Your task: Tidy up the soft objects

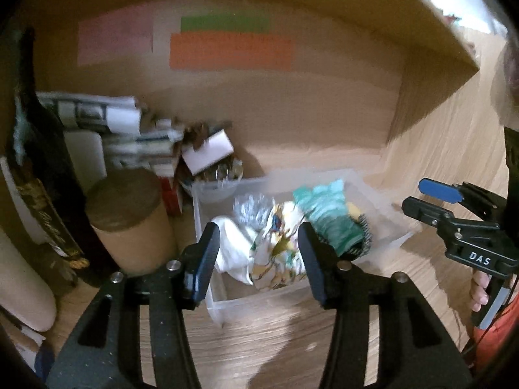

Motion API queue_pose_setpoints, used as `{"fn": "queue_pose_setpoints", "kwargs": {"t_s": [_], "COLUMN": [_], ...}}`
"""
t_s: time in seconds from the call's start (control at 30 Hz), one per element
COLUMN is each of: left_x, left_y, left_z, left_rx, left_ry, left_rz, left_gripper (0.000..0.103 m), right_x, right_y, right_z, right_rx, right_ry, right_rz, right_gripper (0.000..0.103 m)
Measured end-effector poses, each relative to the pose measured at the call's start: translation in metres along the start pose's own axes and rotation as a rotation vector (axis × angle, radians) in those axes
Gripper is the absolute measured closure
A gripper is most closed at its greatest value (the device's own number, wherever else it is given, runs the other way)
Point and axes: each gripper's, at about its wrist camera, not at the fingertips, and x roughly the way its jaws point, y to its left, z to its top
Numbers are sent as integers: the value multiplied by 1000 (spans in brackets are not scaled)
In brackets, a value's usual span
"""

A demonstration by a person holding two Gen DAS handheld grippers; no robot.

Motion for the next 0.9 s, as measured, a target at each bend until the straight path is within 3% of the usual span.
{"fn": "queue_pose_setpoints", "kwargs": {"t_s": [0.23,0.4,0.53,0.67,0.9], "left_x": [-55,-101,-126,-147,-166], "left_y": [-13,-26,-35,-45,-54], "left_z": [17,22,21,18,13], "left_rx": [11,28,44,60,56], "left_ry": [-148,-257,-317,-373,-408], "left_rz": [4,15,15,32,34], "left_gripper": [43,27,16,4,0], "right_x": [-62,-102,-121,-137,-161], "right_y": [8,15,18,19,25], "right_z": [16,23,27,27,22], "right_rx": [18,24,37,60,65], "right_ry": [-161,-275,-333,-385,-435], "right_rz": [37,50,73,89,94], "right_gripper": [42,19,16,1,0]}}
